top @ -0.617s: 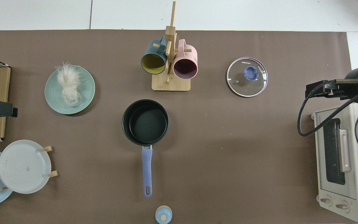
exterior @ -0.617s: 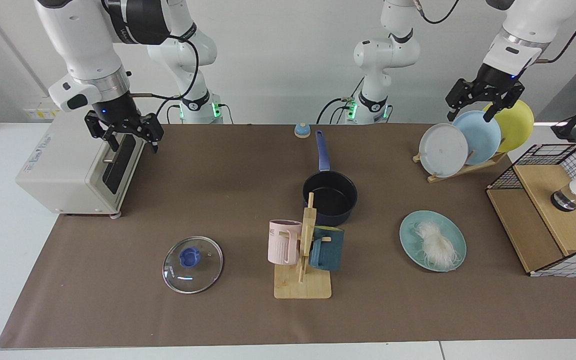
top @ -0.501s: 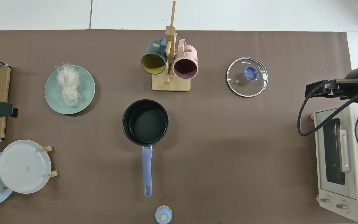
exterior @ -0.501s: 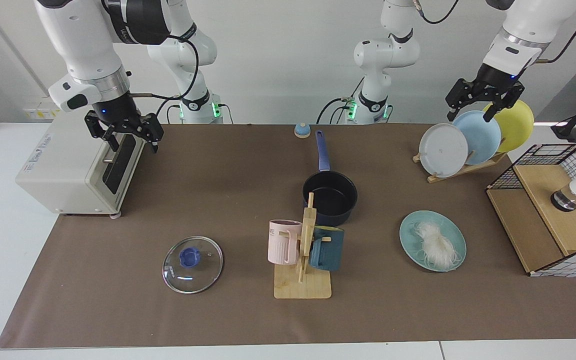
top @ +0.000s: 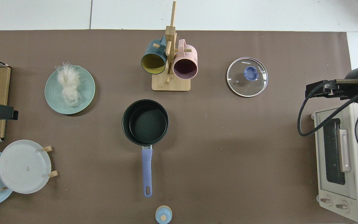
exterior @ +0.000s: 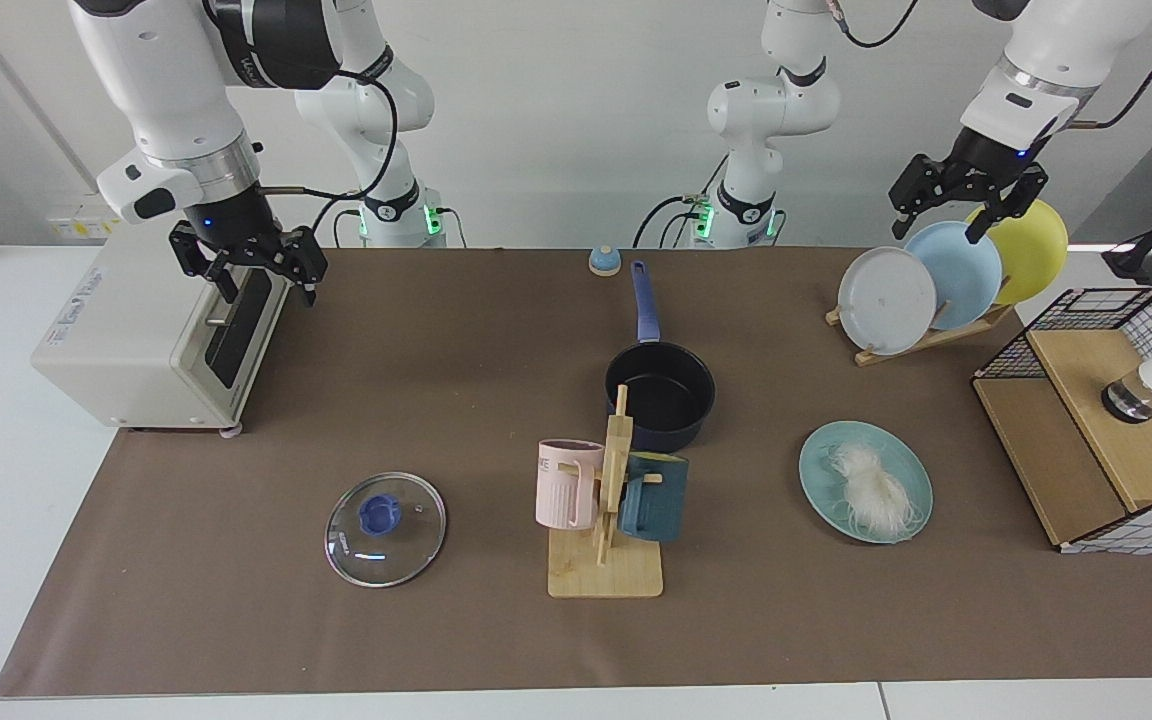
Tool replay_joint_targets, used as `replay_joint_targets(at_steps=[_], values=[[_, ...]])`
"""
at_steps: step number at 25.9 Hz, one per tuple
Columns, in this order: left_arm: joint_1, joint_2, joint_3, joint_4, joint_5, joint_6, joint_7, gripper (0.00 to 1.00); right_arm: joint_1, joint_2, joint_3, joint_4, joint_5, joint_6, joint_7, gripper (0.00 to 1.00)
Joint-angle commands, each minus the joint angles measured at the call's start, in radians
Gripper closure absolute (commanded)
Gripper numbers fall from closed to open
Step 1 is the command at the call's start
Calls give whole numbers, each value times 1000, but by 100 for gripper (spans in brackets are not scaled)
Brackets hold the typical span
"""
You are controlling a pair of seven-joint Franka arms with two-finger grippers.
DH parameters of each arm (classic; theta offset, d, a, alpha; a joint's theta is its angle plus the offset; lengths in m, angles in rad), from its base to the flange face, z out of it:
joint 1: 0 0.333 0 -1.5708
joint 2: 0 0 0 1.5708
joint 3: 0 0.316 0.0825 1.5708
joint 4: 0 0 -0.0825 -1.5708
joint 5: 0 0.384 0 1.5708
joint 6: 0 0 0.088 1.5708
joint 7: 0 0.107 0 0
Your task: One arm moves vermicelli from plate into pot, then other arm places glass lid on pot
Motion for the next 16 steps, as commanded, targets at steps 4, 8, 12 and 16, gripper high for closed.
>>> replay_joint_targets(at_steps=[4,8,12,16], values=[[6,-21,-2,-21,14,2,20,0,-40,-6,20,-13,-8,20,20,0],[14,-18,0,-13,15,3,29,1,-47,-6,20,-13,-8,20,20,0],[16,-18,0,-13,23,-1,41,1,-44,-8,20,-13,-10,6,19,0],[16,1,1,-8,28,46,48,0,-44,-12,20,-15,-10,4,19,0]])
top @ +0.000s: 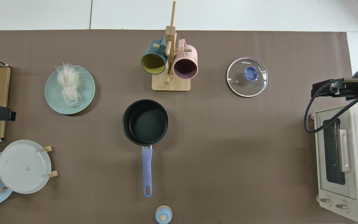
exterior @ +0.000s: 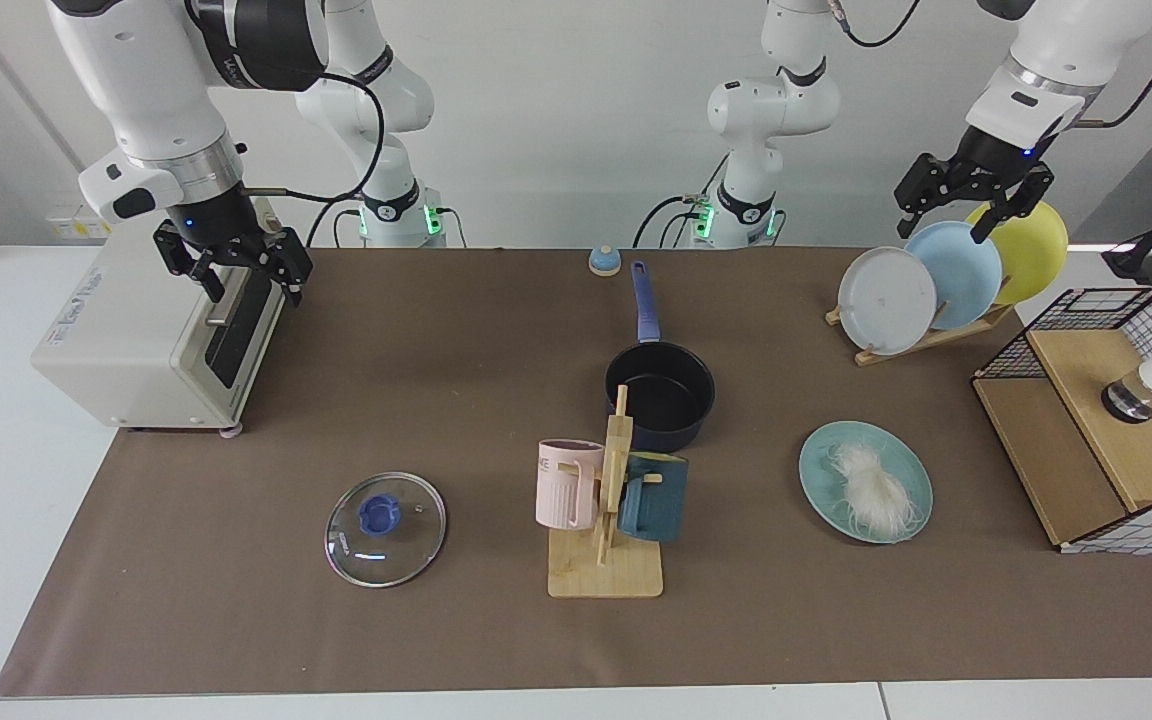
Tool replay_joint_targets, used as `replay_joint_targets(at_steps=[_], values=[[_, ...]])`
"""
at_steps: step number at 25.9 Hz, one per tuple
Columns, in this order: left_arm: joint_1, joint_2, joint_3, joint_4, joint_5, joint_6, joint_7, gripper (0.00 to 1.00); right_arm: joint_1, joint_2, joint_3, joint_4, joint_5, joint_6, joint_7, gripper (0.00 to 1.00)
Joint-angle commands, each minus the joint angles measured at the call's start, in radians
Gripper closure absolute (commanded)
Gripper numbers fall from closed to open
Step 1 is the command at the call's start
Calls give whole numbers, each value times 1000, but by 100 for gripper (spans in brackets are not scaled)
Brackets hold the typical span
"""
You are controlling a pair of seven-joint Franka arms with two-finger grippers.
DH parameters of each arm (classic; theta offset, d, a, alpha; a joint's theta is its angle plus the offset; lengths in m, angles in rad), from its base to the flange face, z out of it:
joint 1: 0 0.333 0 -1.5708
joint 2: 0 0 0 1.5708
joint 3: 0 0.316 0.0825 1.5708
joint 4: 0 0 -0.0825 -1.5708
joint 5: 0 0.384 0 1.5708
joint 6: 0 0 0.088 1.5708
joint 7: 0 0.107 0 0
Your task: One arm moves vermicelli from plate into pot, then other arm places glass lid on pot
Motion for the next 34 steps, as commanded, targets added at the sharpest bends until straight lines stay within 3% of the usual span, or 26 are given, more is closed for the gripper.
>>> replay_joint_targets(at_steps=[1,9,15,23,28,34], values=[[5,18,-3,-7,17,69,22,0,-17,-12,19,-13,-10,3,19,0],[11,219,-15,91,17,210,16,0,-23,-20,19,-21,-10,6,16,0],[8,333,-13,28,17,440,11,0,-15,-11,22,-18,-11,-3,14,1],[2,452,-13,-5,16,650,-64,0,-18,12,25,28,-11,-61,11,1],[-12,545,-15,-9,16,741,-98,0,14,122,31,154,-20,-104,11,1],[-12,552,-15,-59,13,781,-107,0,42,322,27,374,-34,-105,11,1]])
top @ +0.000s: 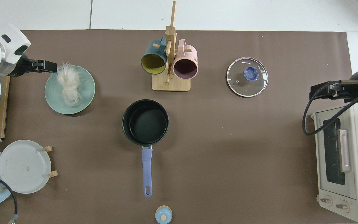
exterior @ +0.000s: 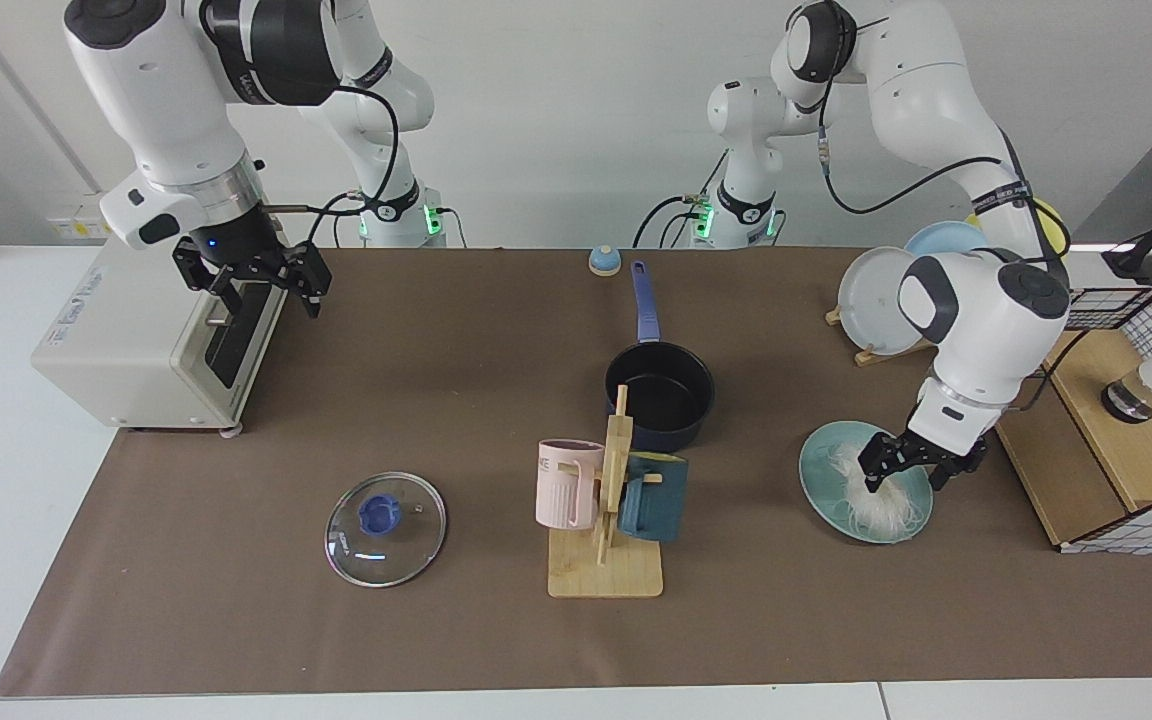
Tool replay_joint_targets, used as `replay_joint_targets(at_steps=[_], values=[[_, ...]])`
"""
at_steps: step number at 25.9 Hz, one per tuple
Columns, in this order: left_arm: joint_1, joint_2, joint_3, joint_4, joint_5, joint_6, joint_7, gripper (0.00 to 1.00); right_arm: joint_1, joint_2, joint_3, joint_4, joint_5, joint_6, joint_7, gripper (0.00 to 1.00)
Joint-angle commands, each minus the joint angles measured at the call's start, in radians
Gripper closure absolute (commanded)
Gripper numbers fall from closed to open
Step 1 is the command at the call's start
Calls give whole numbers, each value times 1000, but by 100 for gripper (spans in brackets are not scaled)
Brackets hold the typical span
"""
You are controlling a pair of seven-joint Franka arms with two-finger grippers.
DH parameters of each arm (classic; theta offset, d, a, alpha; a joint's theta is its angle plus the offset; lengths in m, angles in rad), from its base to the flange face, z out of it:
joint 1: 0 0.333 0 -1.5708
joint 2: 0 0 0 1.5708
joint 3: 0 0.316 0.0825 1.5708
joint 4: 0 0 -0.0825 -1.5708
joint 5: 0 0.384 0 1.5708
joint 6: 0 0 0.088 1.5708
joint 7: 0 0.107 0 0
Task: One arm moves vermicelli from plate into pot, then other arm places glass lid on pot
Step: 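Grasp the white vermicelli with the left gripper while the right gripper reaches the lid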
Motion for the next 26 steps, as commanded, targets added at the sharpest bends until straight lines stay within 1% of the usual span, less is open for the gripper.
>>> replay_joint_targets(at_steps=[1,4,8,10,12,15,16,17,18,19,20,22,24,26], values=[[-7,-8,4,-60,8,69,-22,0,14,225,5,260,-23,-42,11,1],[-8,-7,4,-98,5,132,-42,0,21,315,5,337,-26,-4,13,1],[-11,16,2,-112,3,149,-50,0,54,430,-1,421,-35,51,14,1],[-15,36,2,-112,2,177,-59,0,80,480,-6,441,-51,74,19,1],[-13,38,2,-114,2,179,-56,0,87,510,-10,449,-62,103,25,1],[-15,39,2,-120,8,171,-50,1,119,559,-38,450,-65,152,40,1],[-15,39,2,-123,10,172,-47,4,126,575,-48,450,-65,171,40,1],[-15,39,2,-123,13,173,-47,10,132,589,-58,450,-65,189,40,1],[-15,39,2,-123,14,171,-48,19,138,602,-67,450,-65,211,40,1],[-15,38,2,-125,14,166,-50,24,138,618,-67,450,-63,224,42,1],[-15,38,2,-128,14,166,-48,27,138,632,-67,450,-63,235,46,1],[-15,36,2,-141,14,166,-50,29,140,645,-62,449,-63,252,59,1],[-16,35,2,-151,14,165,-51,35,140,645,-61,444,-63,272,72,1],[-18,29,2,-158,11,156,-73,57,140,644,-61,440,-57,269,72,1]])
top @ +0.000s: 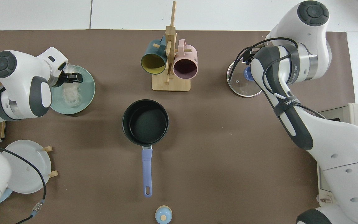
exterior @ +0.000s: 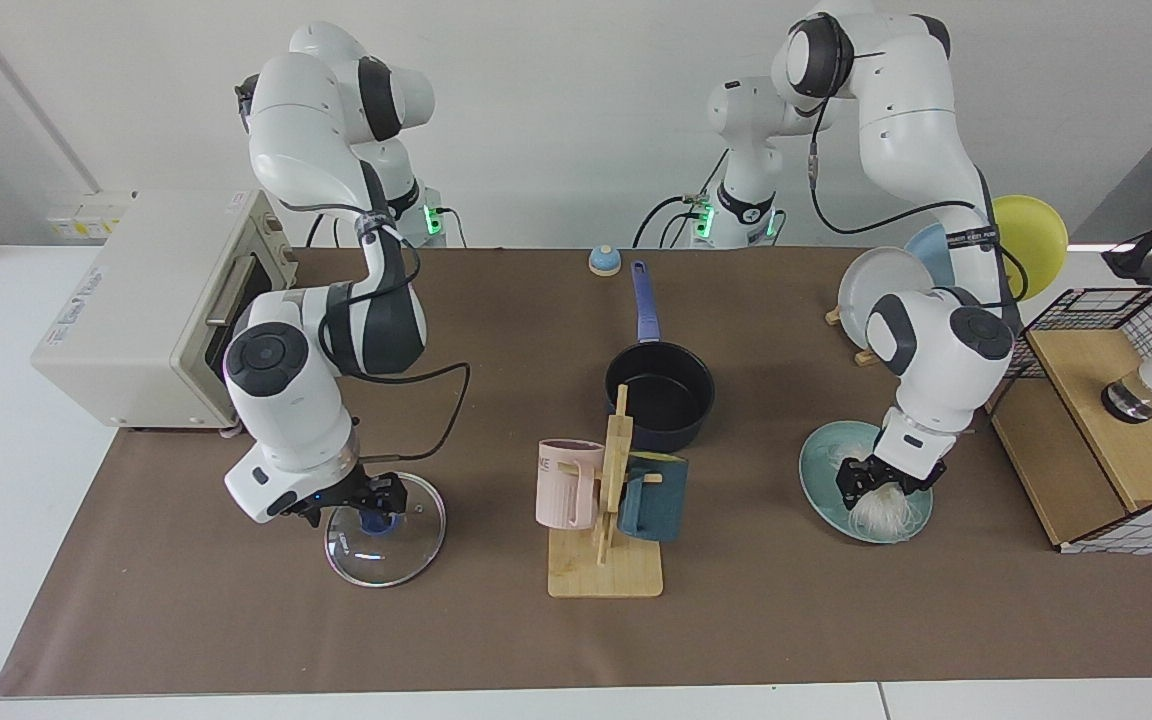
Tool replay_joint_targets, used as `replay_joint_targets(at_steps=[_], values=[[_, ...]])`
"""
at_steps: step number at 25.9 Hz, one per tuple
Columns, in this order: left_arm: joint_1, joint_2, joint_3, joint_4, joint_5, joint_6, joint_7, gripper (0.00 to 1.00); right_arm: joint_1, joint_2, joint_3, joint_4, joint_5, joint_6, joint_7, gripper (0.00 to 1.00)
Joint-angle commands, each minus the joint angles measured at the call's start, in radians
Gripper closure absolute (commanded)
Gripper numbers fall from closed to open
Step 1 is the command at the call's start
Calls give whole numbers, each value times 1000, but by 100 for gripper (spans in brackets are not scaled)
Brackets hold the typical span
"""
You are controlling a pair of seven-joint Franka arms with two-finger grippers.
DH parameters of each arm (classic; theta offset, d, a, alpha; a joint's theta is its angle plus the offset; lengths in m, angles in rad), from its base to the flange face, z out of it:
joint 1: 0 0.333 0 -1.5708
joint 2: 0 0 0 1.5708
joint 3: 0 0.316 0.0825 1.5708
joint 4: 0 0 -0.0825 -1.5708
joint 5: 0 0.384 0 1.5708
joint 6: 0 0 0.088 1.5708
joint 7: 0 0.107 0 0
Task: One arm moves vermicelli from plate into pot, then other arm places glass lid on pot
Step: 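Grasp the white vermicelli with the left gripper while the right gripper reaches the lid, then carry the vermicelli into the saucepan with the left gripper and release it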
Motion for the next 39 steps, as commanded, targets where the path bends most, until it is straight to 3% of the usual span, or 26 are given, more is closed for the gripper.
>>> replay_joint_targets(at_steps=[1,2,3,10,18,26,32,39], values=[[-12,-17,1,-49,10,1,-61,78,-3,22,4,39,-1,-1,32,1],[-12,-18,1,-49,10,-10,-86,96,-7,22,4,34,1,-1,32,1],[-12,-18,0,-49,10,-14,-95,100,-9,21,6,20,2,1,31,1],[-14,-32,1,10,18,-85,-89,100,3,16,6,-50,7,53,29,1],[-14,-185,-31,89,7,-332,-123,100,5,-1,9,-119,27,100,20,0],[-15,-317,-169,84,-5,-491,-317,100,15,-24,9,-165,29,100,23,0],[-14,-356,-341,23,-10,-481,-503,100,16,-28,9,-176,29,99,32,0],[-17,-414,-378,-144,-64,-326,-494,100,16,-33,8,-178,27,90,34,0]])
